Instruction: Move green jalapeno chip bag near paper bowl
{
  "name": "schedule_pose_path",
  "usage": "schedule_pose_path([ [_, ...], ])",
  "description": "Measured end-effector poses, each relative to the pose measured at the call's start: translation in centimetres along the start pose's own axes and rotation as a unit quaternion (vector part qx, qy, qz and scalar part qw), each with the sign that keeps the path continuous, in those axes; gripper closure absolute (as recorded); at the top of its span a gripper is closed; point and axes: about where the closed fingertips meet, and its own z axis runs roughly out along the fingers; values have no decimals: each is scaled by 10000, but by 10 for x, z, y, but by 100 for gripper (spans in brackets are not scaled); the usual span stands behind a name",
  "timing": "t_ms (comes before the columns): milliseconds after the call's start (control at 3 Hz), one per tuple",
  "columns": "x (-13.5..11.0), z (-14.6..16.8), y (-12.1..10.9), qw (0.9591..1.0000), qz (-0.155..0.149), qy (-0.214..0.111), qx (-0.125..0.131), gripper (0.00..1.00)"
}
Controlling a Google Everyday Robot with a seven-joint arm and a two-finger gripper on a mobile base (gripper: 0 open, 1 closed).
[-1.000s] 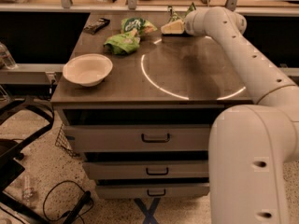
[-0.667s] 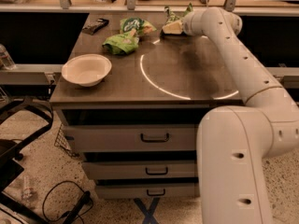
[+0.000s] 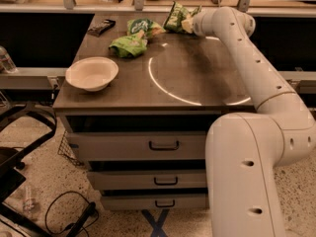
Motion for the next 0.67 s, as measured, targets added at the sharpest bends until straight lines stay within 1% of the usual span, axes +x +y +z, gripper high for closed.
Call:
schedule_pose_path([
  [333,2,2,3,10000,1,11,-18,88],
  [667,3,4,5,10000,2,21,-34,100],
])
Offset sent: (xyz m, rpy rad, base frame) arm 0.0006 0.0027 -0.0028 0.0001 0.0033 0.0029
